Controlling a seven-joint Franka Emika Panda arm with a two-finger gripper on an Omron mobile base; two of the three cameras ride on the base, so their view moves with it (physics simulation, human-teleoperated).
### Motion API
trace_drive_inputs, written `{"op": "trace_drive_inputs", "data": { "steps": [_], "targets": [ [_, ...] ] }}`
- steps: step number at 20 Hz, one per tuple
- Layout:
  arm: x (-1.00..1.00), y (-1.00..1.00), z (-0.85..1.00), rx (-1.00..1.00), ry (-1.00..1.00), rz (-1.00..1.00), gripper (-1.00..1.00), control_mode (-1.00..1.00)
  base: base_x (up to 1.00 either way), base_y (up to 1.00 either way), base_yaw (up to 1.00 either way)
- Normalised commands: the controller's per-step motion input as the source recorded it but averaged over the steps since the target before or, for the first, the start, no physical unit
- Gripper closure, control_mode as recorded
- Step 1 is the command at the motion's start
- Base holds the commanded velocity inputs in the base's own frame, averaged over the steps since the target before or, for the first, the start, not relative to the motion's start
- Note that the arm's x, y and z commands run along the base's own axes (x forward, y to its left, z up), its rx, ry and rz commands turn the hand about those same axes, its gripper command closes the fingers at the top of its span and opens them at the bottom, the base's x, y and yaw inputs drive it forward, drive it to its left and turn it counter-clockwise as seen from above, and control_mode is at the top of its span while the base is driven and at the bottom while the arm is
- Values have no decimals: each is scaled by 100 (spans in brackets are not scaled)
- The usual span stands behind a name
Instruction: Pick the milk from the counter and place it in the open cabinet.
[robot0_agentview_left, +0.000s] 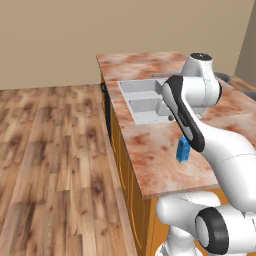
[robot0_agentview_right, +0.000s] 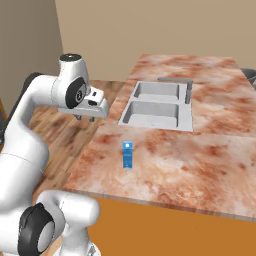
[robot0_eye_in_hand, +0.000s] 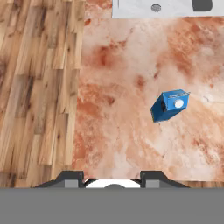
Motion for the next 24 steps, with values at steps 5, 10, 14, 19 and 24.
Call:
{"op": "trace_drive_inputs", "data": {
  "steps": [5,10,14,19,24],
  "targets": [
    [40,-24,-11,0,-1,2,-100,-100,0,0,0],
    [7,-96,-22,0,-16,14,-100,-100,0,0,0],
    [0,-82,0,0,-7,14,-100,-100,0,0,0],
    [3,-51,-17,0,-8,10,-100,-100,0,0,0],
    [24,-35,-56,12,-22,12,-100,-100,0,0,0]
  ]
}}
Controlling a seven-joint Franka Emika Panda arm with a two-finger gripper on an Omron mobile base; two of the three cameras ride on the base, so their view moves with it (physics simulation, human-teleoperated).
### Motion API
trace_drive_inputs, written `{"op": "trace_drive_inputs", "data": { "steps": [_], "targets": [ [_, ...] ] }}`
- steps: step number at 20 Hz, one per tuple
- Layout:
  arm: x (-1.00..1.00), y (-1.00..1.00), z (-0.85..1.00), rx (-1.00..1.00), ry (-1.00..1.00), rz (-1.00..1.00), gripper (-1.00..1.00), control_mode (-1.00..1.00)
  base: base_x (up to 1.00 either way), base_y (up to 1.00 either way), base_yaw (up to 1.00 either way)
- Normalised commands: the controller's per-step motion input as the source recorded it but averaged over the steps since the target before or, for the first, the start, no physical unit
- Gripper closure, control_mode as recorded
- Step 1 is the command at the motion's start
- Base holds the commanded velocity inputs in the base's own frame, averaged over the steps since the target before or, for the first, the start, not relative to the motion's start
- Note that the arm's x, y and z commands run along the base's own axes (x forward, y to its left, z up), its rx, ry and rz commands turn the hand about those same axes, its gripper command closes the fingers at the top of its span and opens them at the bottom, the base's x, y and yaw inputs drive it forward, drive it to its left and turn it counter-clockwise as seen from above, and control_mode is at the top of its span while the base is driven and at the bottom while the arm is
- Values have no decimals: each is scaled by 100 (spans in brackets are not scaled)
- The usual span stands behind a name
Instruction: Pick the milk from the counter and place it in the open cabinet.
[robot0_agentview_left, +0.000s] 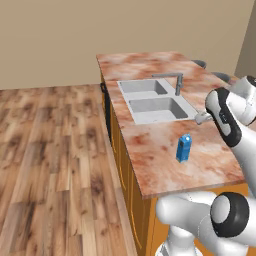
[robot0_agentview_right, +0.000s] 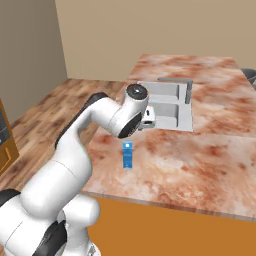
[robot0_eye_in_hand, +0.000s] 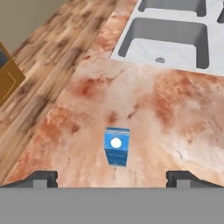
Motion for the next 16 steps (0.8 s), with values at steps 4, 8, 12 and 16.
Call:
{"op": "trace_drive_inputs", "data": {
  "steps": [4,8,12,16],
  "targets": [
    [24,-31,-62,17,-26,20,-100,-100,0,0,0],
    [20,-27,-54,18,-19,21,-100,-100,0,0,0],
    [1,-10,-14,11,-11,23,-100,-100,0,0,0],
    [0,-2,0,1,-3,25,-100,-100,0,0,0]
  ]
}}
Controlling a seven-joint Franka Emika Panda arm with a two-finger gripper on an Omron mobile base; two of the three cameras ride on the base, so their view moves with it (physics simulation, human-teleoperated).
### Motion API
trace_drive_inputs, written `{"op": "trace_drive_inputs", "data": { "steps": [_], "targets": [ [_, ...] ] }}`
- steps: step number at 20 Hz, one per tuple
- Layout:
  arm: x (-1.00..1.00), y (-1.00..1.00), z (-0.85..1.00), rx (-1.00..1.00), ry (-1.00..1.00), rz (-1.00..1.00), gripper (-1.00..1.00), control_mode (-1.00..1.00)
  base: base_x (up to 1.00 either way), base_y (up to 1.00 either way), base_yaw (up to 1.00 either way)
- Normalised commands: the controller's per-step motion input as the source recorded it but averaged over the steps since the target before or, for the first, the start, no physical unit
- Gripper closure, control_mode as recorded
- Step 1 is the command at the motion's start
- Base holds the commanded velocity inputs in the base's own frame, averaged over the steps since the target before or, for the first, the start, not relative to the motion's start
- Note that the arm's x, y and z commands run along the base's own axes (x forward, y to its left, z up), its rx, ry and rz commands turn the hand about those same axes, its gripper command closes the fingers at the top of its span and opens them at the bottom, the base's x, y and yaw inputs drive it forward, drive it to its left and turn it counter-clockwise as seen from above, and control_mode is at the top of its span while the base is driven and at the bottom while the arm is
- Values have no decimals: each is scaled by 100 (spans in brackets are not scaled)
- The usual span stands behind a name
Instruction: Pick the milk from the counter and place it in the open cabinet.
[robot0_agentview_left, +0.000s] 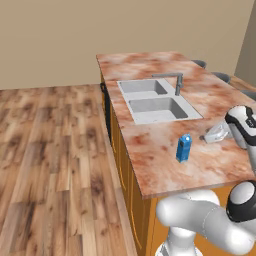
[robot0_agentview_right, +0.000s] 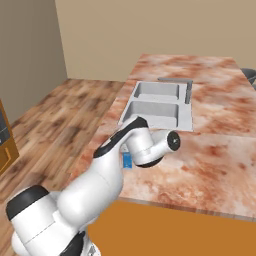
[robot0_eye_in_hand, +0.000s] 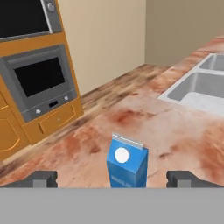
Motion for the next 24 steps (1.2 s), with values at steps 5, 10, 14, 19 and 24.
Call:
{"op": "trace_drive_inputs", "data": {
  "steps": [5,10,14,19,24],
  "targets": [
    [0,1,0,0,0,14,-100,-100,0,0,0],
    [-6,7,-8,0,0,3,-100,-100,0,0,0],
    [-4,11,-28,0,-4,5,-100,-100,0,0,0],
    [0,14,-50,0,-7,3,-100,-100,0,0,0],
    [0,7,-43,0,-1,0,-100,-100,0,0,0]
  ]
}}
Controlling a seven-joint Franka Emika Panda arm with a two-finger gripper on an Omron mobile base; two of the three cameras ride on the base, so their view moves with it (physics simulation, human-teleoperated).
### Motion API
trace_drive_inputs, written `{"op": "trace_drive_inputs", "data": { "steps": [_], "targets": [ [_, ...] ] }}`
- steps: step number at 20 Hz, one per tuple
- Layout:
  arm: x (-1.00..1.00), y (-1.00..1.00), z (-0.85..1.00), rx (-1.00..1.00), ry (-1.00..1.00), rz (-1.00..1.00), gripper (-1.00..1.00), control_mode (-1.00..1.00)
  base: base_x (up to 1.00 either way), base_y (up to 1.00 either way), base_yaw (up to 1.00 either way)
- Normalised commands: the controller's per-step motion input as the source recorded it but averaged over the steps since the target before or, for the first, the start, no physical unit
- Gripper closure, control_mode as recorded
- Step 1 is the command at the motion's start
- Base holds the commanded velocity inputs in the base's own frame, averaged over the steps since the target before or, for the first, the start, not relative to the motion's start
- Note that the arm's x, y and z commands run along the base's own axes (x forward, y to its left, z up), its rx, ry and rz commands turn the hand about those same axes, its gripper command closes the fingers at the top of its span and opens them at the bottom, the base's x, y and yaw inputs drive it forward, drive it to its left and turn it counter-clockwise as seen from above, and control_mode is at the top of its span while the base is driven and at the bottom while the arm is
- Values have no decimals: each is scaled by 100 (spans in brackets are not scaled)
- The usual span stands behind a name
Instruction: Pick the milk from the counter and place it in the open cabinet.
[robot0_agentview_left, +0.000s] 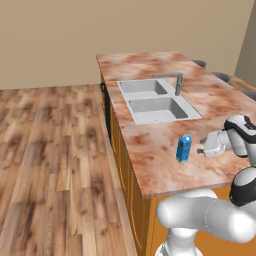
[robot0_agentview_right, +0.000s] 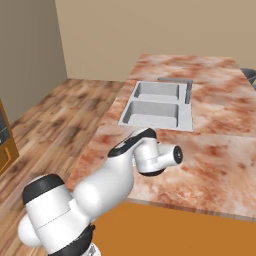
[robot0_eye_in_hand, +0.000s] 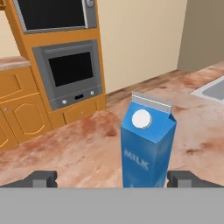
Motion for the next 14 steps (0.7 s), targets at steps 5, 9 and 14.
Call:
{"op": "trace_drive_inputs", "data": {
  "steps": [5,9,14],
  "targets": [
    [0,0,-24,0,0,0,-100,-100,0,0,0],
    [5,0,-15,0,5,0,-100,-100,0,0,0],
    [15,0,-18,0,0,0,-100,-100,0,0,0]
  ]
}}
